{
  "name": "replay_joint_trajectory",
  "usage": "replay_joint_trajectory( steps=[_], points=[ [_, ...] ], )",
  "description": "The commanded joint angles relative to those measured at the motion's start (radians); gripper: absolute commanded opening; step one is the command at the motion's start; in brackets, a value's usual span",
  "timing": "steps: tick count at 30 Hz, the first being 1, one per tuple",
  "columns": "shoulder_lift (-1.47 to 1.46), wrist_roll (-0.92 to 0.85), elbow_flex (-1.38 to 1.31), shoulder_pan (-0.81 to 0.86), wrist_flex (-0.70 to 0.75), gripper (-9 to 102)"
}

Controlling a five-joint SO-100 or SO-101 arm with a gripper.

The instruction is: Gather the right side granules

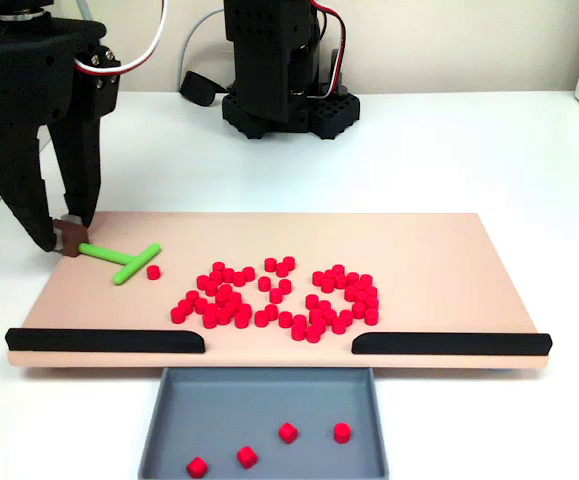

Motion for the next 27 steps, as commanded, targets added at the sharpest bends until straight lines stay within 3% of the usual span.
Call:
replay_joint_trajectory(
  steps=[1, 27],
  points=[
    [-0.002, -0.055, -0.034, -0.003, -0.003, 0],
    [-0.028, -0.011, -0.034, -0.021, -0.008, 0]
  ],
)
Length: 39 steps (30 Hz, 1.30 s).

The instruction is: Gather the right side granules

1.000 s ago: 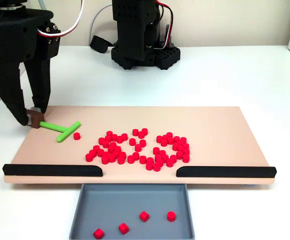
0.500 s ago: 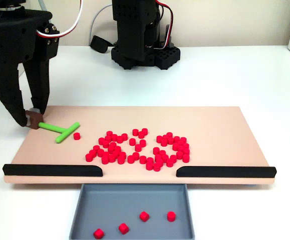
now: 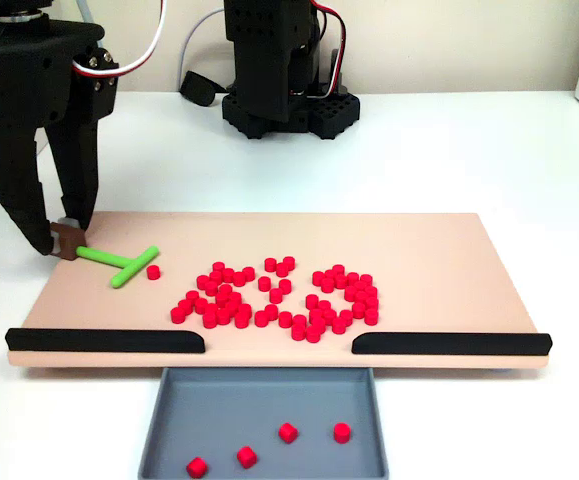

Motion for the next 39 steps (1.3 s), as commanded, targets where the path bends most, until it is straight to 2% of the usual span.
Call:
replay_joint_trajectory(
  steps=[1, 39],
  points=[
    [-0.003, -0.008, -0.015, -0.011, -0.006, 0],
    [-0.014, 0.081, 0.002, -0.052, -0.011, 0]
  ],
)
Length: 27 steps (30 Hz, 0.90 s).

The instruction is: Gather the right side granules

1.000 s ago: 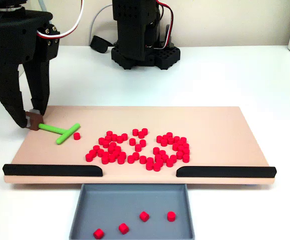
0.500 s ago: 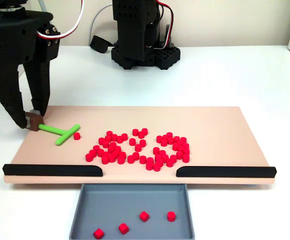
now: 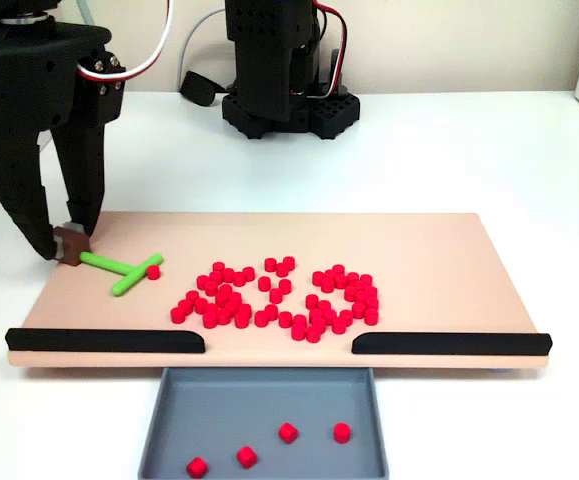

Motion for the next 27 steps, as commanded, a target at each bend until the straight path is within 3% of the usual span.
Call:
replay_joint_trajectory(
  steps=[1, 27],
  points=[
    [0.008, 0.014, 0.012, -0.017, -0.002, 0],
    [0.034, 0.066, 0.048, -0.044, -0.002, 0]
  ],
)
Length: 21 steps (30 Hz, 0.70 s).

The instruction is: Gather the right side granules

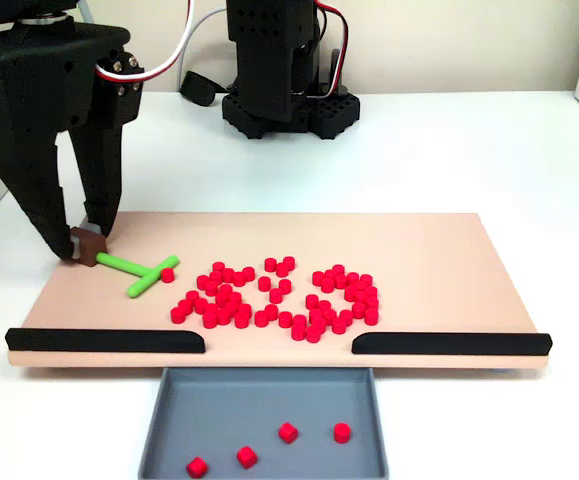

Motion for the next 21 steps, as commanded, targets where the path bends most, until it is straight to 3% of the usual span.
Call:
replay_joint_trajectory(
  steps=[1, 21],
  points=[
    [0.008, 0.012, 0.015, -0.015, 0.006, 0],
    [0.006, 0.048, 0.025, -0.037, 0.006, 0]
  ],
)
